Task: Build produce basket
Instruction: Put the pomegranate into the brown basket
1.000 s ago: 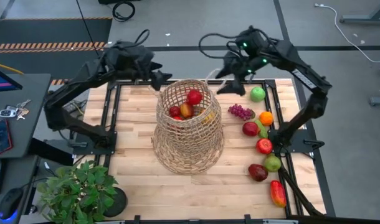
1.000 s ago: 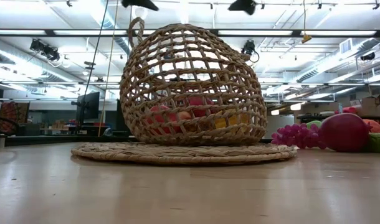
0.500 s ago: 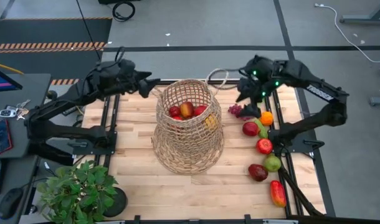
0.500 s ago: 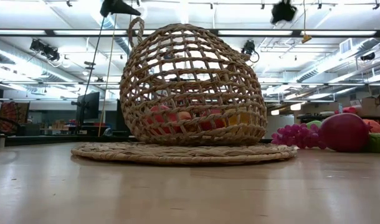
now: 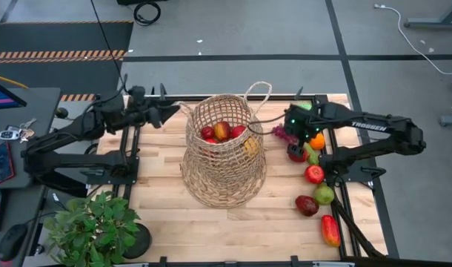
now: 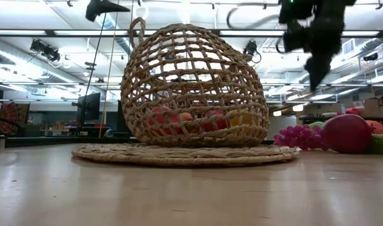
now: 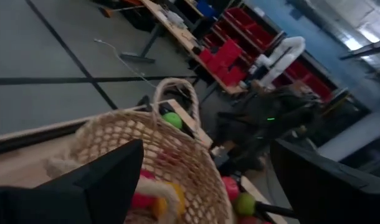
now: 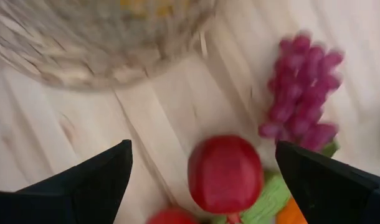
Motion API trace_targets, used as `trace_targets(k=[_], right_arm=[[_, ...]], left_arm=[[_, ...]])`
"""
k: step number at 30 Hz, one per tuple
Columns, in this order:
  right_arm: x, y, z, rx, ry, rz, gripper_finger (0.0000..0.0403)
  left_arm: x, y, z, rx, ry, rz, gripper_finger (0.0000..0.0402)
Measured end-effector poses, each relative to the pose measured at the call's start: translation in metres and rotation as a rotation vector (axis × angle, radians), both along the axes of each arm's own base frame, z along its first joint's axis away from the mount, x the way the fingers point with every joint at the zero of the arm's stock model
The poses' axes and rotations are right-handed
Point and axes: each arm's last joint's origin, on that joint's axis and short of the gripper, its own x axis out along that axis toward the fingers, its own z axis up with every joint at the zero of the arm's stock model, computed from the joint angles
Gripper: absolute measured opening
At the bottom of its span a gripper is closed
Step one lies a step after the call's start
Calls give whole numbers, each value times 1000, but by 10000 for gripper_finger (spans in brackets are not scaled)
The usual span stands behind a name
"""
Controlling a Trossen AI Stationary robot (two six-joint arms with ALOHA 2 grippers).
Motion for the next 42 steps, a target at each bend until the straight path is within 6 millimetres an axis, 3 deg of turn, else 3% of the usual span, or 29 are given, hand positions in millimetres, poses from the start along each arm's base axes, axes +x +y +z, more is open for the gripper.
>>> trace_targets(k=[11,26,36,42], right_arm=[[-13,-2,-58,-19,215,29,399],[12,-15,-103,101,438,79,400],[14,-15,-108,122,449,106,377],[19,-16,-94,160,395,59,371]], left_arm=[[-21,-14,6,-11,-54,-48,357],[-22,-16,5,-42,-53,-64,357],[-23,-16,5,-54,-62,-84,357],[-23,-16,5,-40,-55,-85,357]])
